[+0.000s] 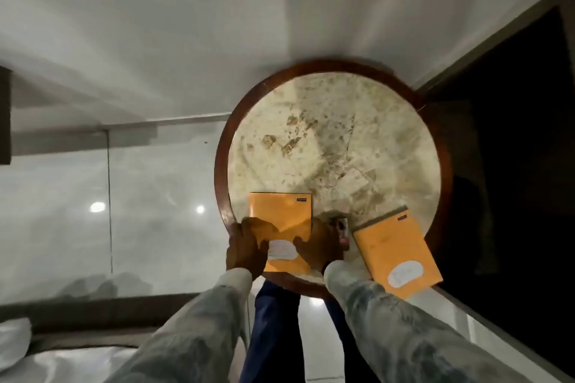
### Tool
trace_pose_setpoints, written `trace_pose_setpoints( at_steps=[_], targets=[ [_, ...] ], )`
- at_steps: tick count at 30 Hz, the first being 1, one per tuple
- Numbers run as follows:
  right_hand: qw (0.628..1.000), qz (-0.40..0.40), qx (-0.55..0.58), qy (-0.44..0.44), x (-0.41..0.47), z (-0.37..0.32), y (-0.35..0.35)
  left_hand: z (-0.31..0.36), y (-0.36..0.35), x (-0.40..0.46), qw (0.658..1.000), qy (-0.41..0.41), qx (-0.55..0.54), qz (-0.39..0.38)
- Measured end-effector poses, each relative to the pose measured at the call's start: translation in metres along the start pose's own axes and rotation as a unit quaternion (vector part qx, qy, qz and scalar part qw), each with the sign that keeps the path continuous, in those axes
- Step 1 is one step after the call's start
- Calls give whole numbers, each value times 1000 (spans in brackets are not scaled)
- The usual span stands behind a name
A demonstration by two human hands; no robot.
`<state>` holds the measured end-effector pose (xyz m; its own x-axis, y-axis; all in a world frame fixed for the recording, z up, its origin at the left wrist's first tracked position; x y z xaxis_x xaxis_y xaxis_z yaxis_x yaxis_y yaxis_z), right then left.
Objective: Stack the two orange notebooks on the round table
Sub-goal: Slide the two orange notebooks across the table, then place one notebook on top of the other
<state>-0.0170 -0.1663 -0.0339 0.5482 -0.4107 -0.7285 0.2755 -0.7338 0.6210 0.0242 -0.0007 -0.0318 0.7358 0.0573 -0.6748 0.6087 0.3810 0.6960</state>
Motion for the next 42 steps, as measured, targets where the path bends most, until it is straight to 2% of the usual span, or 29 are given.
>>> trace_pose_setpoints(
  at_steps=[4, 5, 9, 12, 19, 23, 26, 32, 37, 42],
  targets=[
    [992, 78, 70, -70, 8, -3, -4, 2, 1, 21, 989, 109, -96, 41],
    [989, 86, 84, -85, 11, -5, -2, 5, 3, 27, 986, 114, -110, 45],
    [977, 132, 140, -91, 35, -21, 18, 41, 22, 49, 974, 61, -211, 59],
    [960, 195, 182, -82, 73, -40, 51, 83, 40, 85, 959, 21, -262, 104],
    [925, 324, 200, -3, 163, -73, 133, 169, 67, 169, 953, -53, -235, 185],
    [937, 308, 166, 0, 188, -68, 150, 188, 65, 185, 958, -38, -190, 212],
    [944, 291, 157, -3, 175, -45, 158, 186, 58, 162, 954, -49, -180, 235],
    [968, 222, 104, -60, 92, 48, 158, 171, -12, 49, 979, -54, -156, 120],
    [970, 212, 42, -112, 18, 153, 143, 159, -112, -72, 991, 25, -127, -13],
    [976, 173, 25, -133, -1, 225, 121, 152, -180, -120, 990, 108, -83, -32]
  ],
)
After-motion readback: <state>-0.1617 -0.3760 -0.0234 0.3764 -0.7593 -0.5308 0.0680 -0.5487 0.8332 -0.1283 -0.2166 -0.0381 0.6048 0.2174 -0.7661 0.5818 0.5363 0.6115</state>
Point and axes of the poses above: each hand's wrist, its own x-axis towards the middle knuckle, its own y-axis out of the back of the hand, z = x × y, the point moved 4 cm from there along x, towards the middle knuckle, and after that the axes turned 11 degrees about z, right-handed, at the moved point
